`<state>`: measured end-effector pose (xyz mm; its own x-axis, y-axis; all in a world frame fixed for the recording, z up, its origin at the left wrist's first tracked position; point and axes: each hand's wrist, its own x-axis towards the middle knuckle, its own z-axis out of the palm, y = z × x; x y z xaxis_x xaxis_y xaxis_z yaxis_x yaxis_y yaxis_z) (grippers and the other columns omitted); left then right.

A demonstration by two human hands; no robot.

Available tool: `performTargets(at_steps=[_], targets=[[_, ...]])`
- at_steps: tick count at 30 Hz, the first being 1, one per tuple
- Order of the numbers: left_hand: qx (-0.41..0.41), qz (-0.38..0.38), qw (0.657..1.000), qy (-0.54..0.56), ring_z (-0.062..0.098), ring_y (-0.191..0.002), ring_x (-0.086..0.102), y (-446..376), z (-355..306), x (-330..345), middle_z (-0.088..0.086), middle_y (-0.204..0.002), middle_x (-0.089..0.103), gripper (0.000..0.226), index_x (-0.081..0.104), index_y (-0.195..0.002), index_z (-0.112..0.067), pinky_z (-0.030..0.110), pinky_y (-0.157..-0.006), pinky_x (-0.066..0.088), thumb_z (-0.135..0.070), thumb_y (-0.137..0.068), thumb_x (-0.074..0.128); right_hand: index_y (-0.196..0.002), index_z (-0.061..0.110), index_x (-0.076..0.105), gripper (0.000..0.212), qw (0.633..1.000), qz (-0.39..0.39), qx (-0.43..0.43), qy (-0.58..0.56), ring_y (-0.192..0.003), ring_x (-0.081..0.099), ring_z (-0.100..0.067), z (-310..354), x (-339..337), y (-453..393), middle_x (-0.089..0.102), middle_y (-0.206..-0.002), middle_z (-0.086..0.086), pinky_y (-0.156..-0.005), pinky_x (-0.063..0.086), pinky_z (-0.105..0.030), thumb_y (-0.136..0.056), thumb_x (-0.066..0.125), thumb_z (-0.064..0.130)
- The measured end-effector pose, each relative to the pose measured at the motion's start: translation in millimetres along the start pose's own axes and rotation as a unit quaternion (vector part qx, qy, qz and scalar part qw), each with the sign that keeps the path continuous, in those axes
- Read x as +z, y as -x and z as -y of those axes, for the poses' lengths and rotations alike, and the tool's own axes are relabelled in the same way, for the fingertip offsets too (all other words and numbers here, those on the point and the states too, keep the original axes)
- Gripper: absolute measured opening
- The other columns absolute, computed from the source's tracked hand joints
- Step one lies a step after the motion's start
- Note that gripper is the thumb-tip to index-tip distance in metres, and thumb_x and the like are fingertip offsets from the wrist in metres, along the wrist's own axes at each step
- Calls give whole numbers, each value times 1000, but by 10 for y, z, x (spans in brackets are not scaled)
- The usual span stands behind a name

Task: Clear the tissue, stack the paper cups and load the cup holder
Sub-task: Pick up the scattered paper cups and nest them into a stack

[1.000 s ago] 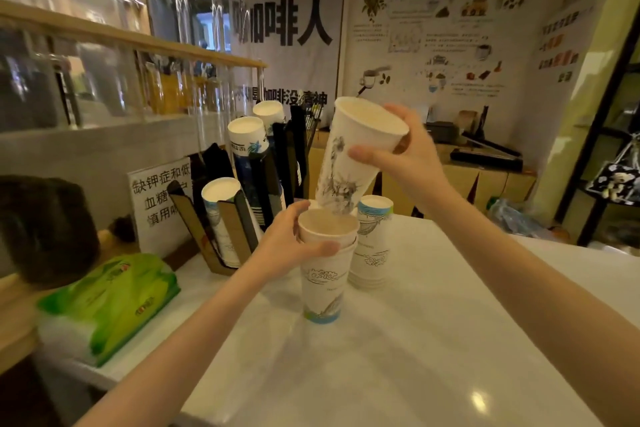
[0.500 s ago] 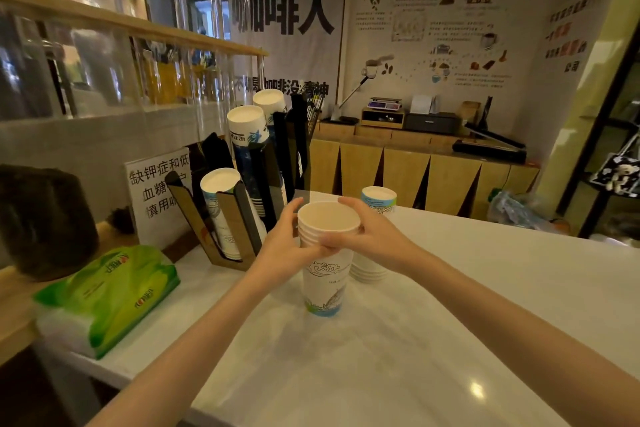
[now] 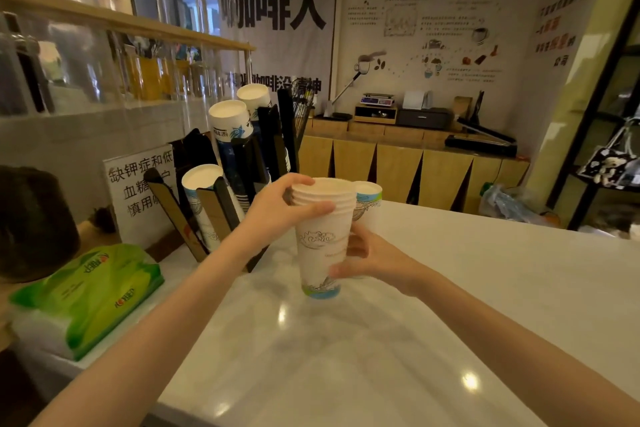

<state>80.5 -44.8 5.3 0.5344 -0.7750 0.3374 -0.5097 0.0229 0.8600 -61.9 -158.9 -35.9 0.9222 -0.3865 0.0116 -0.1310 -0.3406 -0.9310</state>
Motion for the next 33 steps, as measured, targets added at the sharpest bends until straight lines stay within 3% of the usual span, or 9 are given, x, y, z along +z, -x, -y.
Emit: performTargets(at_steps=[5,8,13,17,19,22,26,30,33], targets=[[-12,4,992,125,15,-94,61,-197,-408,78,-1,-101,61,32,54,-104,-20,25,-70,52,-34,-77,63,-119,24,51,54,998,-50,-8,-47,-107,62,-20,16,-230,146,64,-118,1,-94,52,-37,-72,74,16],[13,-12,983,185,14,-93,61,-280,-542,170,1,-102,61,33,54,-108,-17,20,-65,51,-37,-81,57,-123,20,47,55,989,-127,-37,-68,-101,64,-18,151,-482,221,64,-115,-1,-83,57,-34,-74,72,17],[118,-69,976,170,13,-99,59,-398,-640,295,-2,-101,63,30,57,-113,-19,20,-79,48,-33,-88,48,-109,24,47,43,956,-262,-111,-69,-83,64,-13,434,-946,338,58,-96,10,-63,57,-22,-73,71,21],[148,-99,965,193,3,-95,61,-479,-692,431,-2,-110,60,39,39,-128,-24,11,-67,51,-22,-90,48,-111,19,47,46,935,-315,-159,-24,-88,63,-12,689,-1232,325,59,-100,7,-58,56,-16,-72,73,23],[143,-103,965,196,4,-96,62,-511,-662,505,2,-115,60,52,28,-137,-23,10,-65,52,-16,-90,49,-111,19,46,49,926,-328,-183,-33,-92,64,-13,808,-1355,283,61,-105,3,-64,58,-18,-71,74,23],[116,-76,974,177,16,-109,60,-516,-553,635,6,-129,56,64,18,-141,-31,27,-79,57,-18,-88,52,-113,20,44,58,922,-326,-206,-30,-99,66,-18,965,-1479,166,62,-112,-4,-77,59,-31,-67,77,28],[68,-56,988,125,16,-115,55,-508,-405,755,-5,-122,57,58,31,-123,-49,41,-95,50,-20,-83,60,-117,23,40,67,929,-302,-213,-7,-99,64,-18,1089,-1481,-51,59,-110,2,-74,60,-32,-64,80,29],[11,-80,997,19,17,-102,60,-469,-270,800,5,-112,64,65,40,-126,-27,30,-81,50,-33,-70,72,-124,24,37,77,933,-290,-206,53,-103,61,-20,1069,-1404,-286,58,-119,-4,-83,55,-36,-62,80,38],[-22,-80,996,-30,21,-101,60,-415,-146,853,9,-111,62,75,35,-129,-20,29,-78,51,-39,-67,73,-117,25,40,64,937,-265,-210,84,-92,60,-10,992,-1292,-415,55,-108,5,-71,54,-22,-66,78,34]])
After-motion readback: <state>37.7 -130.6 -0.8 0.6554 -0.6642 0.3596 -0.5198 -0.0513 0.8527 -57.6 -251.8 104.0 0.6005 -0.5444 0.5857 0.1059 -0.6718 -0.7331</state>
